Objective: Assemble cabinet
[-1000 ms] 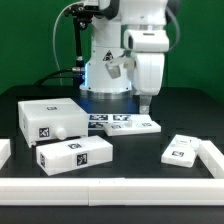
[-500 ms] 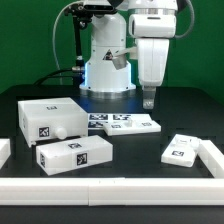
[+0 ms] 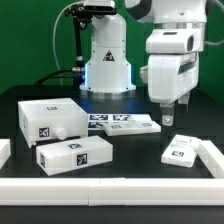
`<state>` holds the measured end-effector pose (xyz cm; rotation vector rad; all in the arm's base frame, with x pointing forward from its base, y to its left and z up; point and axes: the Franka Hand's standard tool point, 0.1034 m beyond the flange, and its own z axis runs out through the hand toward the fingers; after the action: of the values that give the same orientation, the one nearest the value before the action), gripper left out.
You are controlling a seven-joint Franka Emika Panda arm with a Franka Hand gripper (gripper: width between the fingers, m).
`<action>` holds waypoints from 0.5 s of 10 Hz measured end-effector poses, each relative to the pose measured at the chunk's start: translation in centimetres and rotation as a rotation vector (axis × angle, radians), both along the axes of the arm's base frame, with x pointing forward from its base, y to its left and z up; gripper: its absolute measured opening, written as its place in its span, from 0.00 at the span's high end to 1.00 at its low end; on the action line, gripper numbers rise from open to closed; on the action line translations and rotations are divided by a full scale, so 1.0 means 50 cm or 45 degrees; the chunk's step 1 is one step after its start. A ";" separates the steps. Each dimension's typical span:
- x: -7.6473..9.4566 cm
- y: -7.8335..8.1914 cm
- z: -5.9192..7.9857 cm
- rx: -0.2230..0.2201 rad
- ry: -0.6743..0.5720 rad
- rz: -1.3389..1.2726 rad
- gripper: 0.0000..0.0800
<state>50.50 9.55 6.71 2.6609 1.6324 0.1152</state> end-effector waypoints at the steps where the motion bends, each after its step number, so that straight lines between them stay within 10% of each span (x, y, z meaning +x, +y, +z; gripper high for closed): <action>1: 0.000 0.000 -0.001 0.000 0.001 0.000 0.00; 5: 0.007 0.021 -0.050 0.045 0.009 -0.046 0.00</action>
Offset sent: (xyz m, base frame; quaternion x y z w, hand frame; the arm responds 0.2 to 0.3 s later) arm 0.0156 0.0128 -0.0343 0.0048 0.0238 0.0609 0.9978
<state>50.84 10.58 4.19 2.7189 1.5982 0.1353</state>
